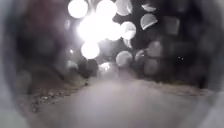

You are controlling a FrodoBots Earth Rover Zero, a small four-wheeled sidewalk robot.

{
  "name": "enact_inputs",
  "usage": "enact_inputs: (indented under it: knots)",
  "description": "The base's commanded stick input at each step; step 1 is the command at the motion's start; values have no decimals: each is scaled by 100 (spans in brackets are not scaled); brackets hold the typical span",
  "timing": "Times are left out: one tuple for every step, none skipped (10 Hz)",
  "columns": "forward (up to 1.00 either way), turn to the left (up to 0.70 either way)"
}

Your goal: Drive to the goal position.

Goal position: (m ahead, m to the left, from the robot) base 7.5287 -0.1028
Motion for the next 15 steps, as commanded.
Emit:
enact_inputs:
  knots:
    - [70, 0]
    - [70, 0]
    - [70, 0]
    - [70, 0]
    - [70, 10]
    - [70, 14]
    - [70, 14]
    - [70, 14]
    - [70, 14]
    - [70, 14]
    - [70, 8]
    - [70, 1]
    - [70, 0]
    - [70, 0]
    - [70, 0]
